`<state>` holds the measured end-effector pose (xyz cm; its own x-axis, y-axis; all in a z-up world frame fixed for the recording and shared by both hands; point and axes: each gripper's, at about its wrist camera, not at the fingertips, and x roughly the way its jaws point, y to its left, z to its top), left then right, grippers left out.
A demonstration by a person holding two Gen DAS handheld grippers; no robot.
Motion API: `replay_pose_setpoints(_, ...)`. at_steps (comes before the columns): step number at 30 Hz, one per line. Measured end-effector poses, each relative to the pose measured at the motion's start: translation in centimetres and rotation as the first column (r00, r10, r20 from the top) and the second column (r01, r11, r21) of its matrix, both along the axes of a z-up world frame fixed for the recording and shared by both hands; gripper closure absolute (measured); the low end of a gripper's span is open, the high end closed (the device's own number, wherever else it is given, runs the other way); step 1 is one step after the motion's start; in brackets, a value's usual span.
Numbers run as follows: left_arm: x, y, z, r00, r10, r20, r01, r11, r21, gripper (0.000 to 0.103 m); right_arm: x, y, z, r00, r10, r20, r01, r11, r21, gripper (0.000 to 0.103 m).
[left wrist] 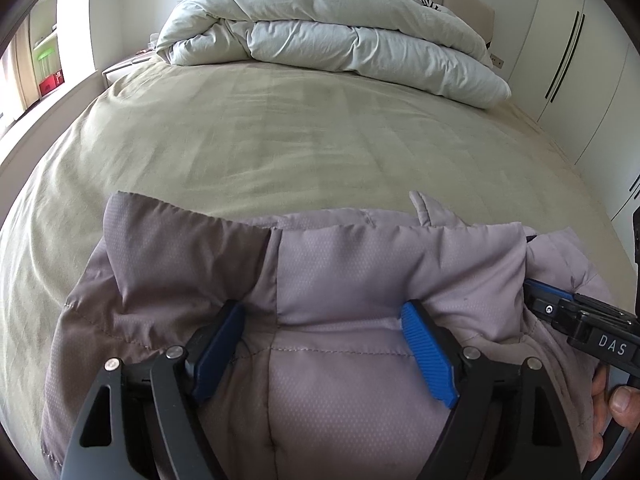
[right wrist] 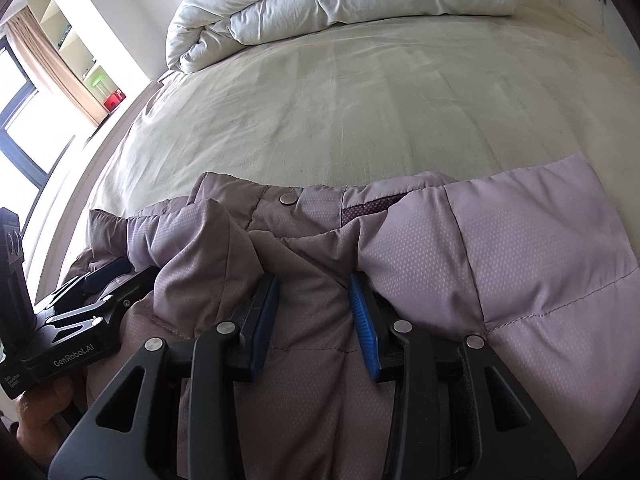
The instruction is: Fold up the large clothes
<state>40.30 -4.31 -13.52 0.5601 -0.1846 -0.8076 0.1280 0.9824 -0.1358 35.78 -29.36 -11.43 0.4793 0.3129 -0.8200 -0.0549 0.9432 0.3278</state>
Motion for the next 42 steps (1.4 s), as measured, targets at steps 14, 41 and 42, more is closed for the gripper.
replay_pose_setpoints(14, -7.4, 4.6, 3.1, 0.997, 0.056, 0.06, -0.065, 0.985, 0.162, 0.014, -9.0, -5.3, 3.8, 0.996, -0.057, 0.072, 0.068, 0.984, -0.163, 0.041)
replay_pose_setpoints(41, -5.7, 5.5, -0.6, 0.995, 0.079, 0.058, -0.085, 0.99, 0.108, 0.0, -7.1, -5.7, -1.0, 0.992, -0.062, 0.11, 0.081, 0.981, -0.175, 0.03)
replay_pose_setpoints(42, -5.7, 5.5, -0.6, 0.995, 0.079, 0.058, -0.085, 0.991, 0.107, 0.0, -7.1, -5.7, -1.0, 0.992, -0.063, 0.112, 0.082, 0.981, -0.176, 0.03)
